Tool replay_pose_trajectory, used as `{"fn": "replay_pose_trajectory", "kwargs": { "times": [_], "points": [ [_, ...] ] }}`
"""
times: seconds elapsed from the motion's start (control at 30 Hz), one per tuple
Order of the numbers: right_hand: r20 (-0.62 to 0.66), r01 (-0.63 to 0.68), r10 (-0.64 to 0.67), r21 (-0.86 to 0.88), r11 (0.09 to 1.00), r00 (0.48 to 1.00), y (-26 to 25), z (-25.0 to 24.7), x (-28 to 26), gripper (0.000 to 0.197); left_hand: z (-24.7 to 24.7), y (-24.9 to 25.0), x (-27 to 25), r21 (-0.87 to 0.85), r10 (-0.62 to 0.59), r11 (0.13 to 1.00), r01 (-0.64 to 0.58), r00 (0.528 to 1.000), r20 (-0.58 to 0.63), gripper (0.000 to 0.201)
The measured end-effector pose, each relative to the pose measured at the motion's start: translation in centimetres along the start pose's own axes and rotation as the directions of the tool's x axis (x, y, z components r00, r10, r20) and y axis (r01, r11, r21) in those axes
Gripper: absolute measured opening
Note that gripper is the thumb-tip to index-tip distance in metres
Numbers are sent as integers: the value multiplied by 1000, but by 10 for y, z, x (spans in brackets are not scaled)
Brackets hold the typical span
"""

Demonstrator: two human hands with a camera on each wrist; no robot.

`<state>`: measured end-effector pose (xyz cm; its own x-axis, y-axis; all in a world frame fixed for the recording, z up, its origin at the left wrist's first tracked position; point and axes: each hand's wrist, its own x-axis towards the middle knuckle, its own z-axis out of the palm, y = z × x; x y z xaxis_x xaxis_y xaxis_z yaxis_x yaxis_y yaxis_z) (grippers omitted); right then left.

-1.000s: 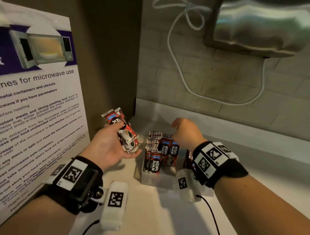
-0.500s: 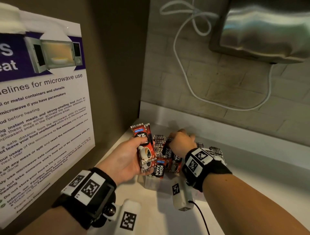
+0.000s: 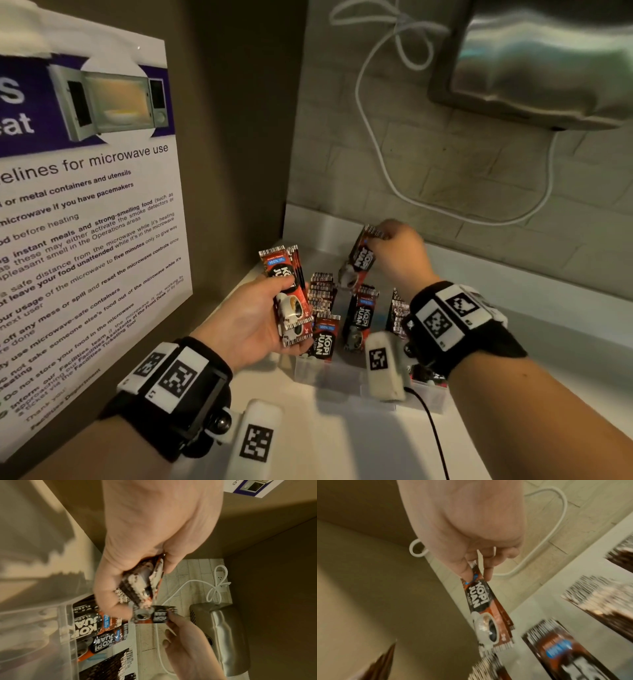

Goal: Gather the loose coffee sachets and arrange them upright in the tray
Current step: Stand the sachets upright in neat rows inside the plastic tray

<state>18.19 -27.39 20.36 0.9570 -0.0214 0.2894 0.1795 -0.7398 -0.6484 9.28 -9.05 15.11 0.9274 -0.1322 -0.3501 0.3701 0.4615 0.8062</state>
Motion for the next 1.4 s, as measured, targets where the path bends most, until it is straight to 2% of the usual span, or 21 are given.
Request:
{"fn": "replay_pose_trajectory", "kwargs": {
  "times": [0.1, 0.17, 0.23, 0.3, 0.4, 0.5, 0.53, 0.63, 0.7, 0.8, 0.87, 0.97, 1.07, 1.17, 1.23, 1.3, 1.4],
  "points": [
    [-86, 78, -65, 155, 985, 994, -12, -24, -3, 5, 2, 4, -2, 10, 61, 998, -61, 998, -31, 10],
    [-108, 106, -80, 269, 957, 991, -20, -40, -7, 16, 5, 5, -2, 37, 105, 994, -103, 993, -59, 8],
    [-17, 98, -100, 400, 911, 995, -29, -51, -18, 17, 10, 5, -2, 71, 135, 989, -130, 988, -72, 8],
    [159, 65, -157, 469, 881, 975, -38, -54, -33, 12, 15, 2, -1, 93, 138, 987, -131, 988, -65, 8],
    [351, 52, -221, 432, 900, 910, -41, -36, -50, 13, 26, -4, -2, 123, 109, 987, -105, 994, -26, 20],
    [360, 97, -215, 318, 943, 908, -36, -13, -55, 4, 33, -9, -7, 119, 37, 992, -52, 991, 132, 46],
    [351, 115, -210, 273, 955, 912, -33, -8, -55, 5, 35, -9, -10, 114, 25, 992, -44, 986, 167, 48],
    [311, 138, -220, 263, 955, 925, -30, 0, -60, 11, 34, -14, -12, 126, 50, 989, -76, 979, 198, 32],
    [252, 81, -175, 343, 936, 952, -28, 1, -66, 22, 32, -19, -9, 129, 67, 987, -92, 980, 188, 39],
    [161, -94, 33, 387, 917, 986, -17, 0, -72, 37, 32, -22, -10, 54, 43, 997, -52, 988, 152, 35],
    [182, -220, 168, 319, 922, 969, -6, 1, -75, 35, 31, -22, -9, -37, 34, 999, -30, 994, 102, 39],
    [349, -364, 291, 166, 917, 891, 2, 7, -87, 10, 26, -22, -5, -110, 9, 994, 0, 996, 86, 41],
    [422, -449, 341, 189, 873, 840, 8, 19, -94, 16, 30, -27, -5, -49, -60, 996, 69, 986, 155, 42],
    [290, -489, 400, 389, 781, 870, 17, 25, -93, 17, 45, -33, -4, -11, -47, 999, 49, 988, 148, 26],
    [230, -464, 414, 600, 652, 880, 20, 21, -95, 22, 55, -37, 3, 32, -21, 999, 17, 993, 119, 28],
    [293, -454, 358, 697, 555, 887, 20, 15, -101, 29, 62, -41, 12, 67, -12, 998, 5, 994, 111, 35],
    [399, -486, 278, 705, 517, 874, 19, 14, -107, 33, 75, -48, 19, 79, -49, 996, 42, 994, 94, 29]
  ]
}}
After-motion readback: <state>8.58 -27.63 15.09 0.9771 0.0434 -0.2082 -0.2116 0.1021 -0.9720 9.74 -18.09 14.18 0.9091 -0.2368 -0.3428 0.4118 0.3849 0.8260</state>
